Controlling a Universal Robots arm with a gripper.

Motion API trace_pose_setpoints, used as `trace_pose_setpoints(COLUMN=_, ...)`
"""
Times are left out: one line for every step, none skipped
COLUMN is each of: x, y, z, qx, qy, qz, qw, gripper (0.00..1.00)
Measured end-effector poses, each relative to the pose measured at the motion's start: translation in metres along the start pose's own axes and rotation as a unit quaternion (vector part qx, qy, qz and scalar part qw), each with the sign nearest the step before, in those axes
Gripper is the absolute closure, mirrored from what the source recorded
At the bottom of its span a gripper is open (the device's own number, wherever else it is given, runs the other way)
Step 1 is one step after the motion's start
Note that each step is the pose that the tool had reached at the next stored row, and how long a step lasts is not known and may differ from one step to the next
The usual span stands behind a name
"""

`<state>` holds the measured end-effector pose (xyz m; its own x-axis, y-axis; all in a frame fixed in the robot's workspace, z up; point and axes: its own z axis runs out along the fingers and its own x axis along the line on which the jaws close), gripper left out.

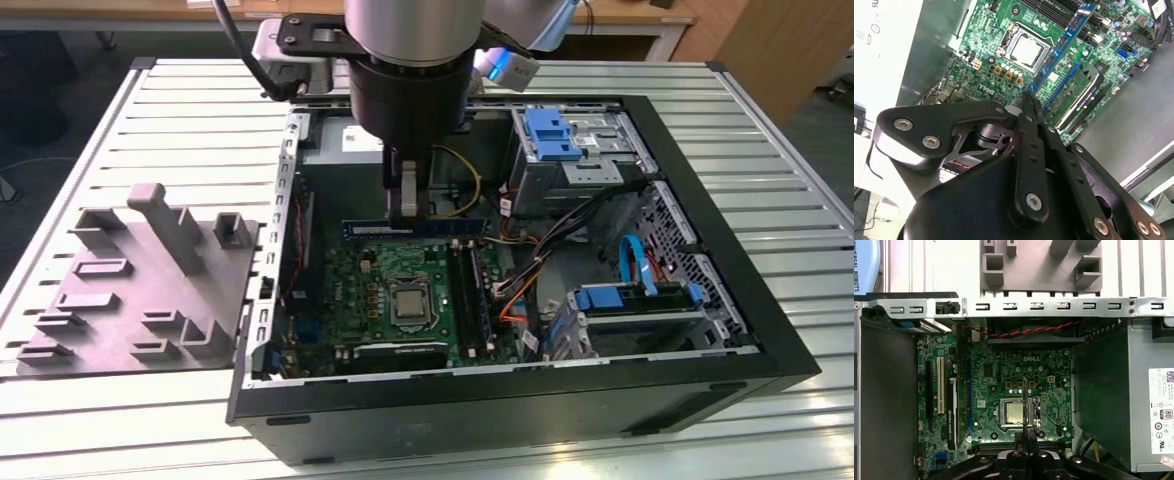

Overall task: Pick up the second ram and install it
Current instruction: 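Insert the second ram into the second slot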

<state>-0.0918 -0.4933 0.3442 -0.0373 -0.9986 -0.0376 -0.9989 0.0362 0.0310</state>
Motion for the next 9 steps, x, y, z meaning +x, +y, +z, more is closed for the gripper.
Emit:
trace_pose_setpoints(x=0.0000, y=0.0000, z=0.0000, qx=0.0000, qy=0.0000, qz=0.000, qw=1.0000, gripper=0.89)
trace_pose_setpoints(x=0.0000, y=0.0000, z=0.0000, qx=0.0000, qy=0.0000, qz=0.000, qw=1.0000, gripper=0.89)
trace_pose_setpoints(x=0.0000, y=0.0000, z=0.0000, qx=0.0000, qy=0.0000, qz=0.000, qw=1.0000, gripper=0.89)
trace_pose_setpoints(x=0.0000, y=0.0000, z=0.0001, qx=0.0000, qy=0.0000, qz=0.000, qw=1.0000, gripper=0.89)
trace_pose_setpoints(x=0.0000, y=0.0000, z=0.0000, qx=0.0000, qy=0.0000, qz=0.000, qw=1.0000, gripper=0.89)
trace_pose_setpoints(x=0.0000, y=0.0000, z=0.0001, qx=0.0000, qy=0.0000, qz=0.000, qw=1.0000, gripper=0.89)
trace_pose_setpoints(x=0.0000, y=0.0000, z=0.0001, qx=0.0000, qy=0.0000, qz=0.000, qw=1.0000, gripper=0.89)
trace_pose_setpoints(x=0.0000, y=0.0000, z=0.0002, qx=0.0001, qy=-0.0001, qz=0.003, qw=1.0000, gripper=0.89)
trace_pose_setpoints(x=0.0000, y=0.0000, z=0.0004, qx=0.0003, qy=-0.0002, qz=0.007, qw=1.0000, gripper=0.89)
